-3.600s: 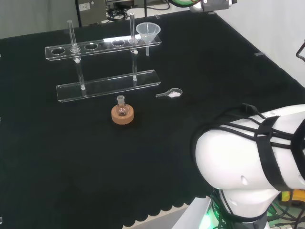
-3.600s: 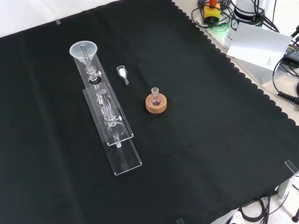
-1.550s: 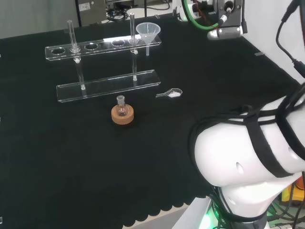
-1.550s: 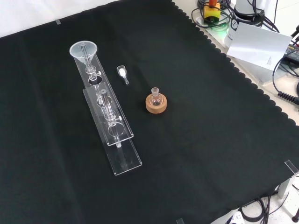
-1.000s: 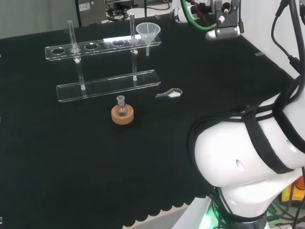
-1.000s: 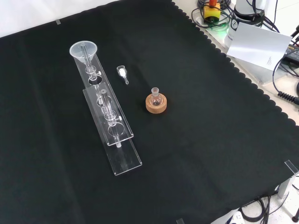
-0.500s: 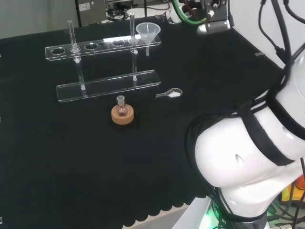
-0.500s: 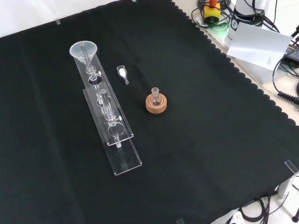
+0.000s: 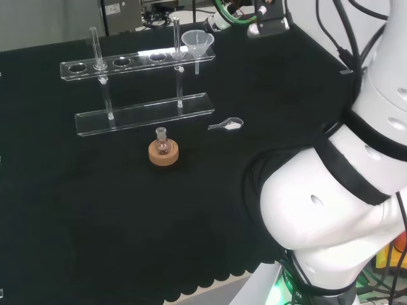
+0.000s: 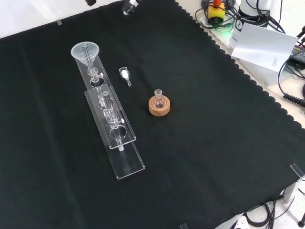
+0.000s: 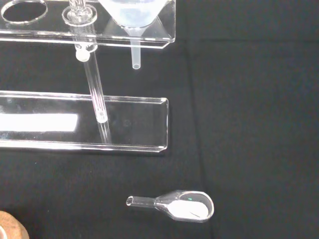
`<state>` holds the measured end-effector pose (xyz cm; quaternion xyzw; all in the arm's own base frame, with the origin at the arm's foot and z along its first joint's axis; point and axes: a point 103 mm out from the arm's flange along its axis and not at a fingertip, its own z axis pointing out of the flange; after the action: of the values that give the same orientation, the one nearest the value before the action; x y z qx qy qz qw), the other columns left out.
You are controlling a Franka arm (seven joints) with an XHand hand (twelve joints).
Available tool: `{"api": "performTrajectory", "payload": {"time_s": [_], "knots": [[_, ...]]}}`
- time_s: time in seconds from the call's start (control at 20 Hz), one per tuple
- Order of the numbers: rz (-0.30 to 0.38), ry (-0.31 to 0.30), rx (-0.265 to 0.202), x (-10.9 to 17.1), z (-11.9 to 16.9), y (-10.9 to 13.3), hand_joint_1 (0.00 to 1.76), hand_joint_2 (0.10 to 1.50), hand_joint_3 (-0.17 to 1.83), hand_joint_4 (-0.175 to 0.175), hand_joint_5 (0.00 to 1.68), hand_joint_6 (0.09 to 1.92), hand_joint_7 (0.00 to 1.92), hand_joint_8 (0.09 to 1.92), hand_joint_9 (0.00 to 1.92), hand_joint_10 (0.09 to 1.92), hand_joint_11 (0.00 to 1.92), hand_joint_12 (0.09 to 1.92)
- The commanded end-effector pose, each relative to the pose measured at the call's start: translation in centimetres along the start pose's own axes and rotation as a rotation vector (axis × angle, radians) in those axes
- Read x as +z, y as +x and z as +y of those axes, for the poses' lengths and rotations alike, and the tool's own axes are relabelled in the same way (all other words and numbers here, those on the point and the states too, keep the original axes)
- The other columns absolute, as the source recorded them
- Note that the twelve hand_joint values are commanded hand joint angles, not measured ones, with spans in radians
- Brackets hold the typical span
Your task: Pick up the funnel from the transparent funnel stand.
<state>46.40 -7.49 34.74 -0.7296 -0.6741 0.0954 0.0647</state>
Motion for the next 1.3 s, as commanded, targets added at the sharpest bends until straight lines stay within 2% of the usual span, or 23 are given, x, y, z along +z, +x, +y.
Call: {"api": "performTrajectory", "payload": {"time_s": [0.05, 0.7, 0.95, 1.3], "knots": [[-0.028, 0.048, -0.031, 0.2, 3.0, 1.1, 0.50, 0.88, 0.26, -0.007, 0.10, 0.09, 0.04, 0.58, 0.19, 0.71, 0.03, 1.41], [-0.103, 0.100, -0.077, 0.9, 7.6, 2.0, 0.62, 0.73, 0.39, -0.016, 0.13, 0.09, 0.01, 0.66, 0.19, 0.78, 0.07, 1.44], [-0.123, 0.169, -0.105, 1.0, 9.3, 1.9, 0.64, 0.67, 0.46, -0.016, 0.11, 0.09, 0.01, 0.69, 0.20, 0.80, 0.10, 1.45], [-0.138, 0.231, -0.122, 2.3, 11.1, 1.5, 0.64, 0.63, 0.49, -0.009, 0.05, 0.09, 0.00, 0.63, 0.16, 0.83, 0.10, 1.46]]}}
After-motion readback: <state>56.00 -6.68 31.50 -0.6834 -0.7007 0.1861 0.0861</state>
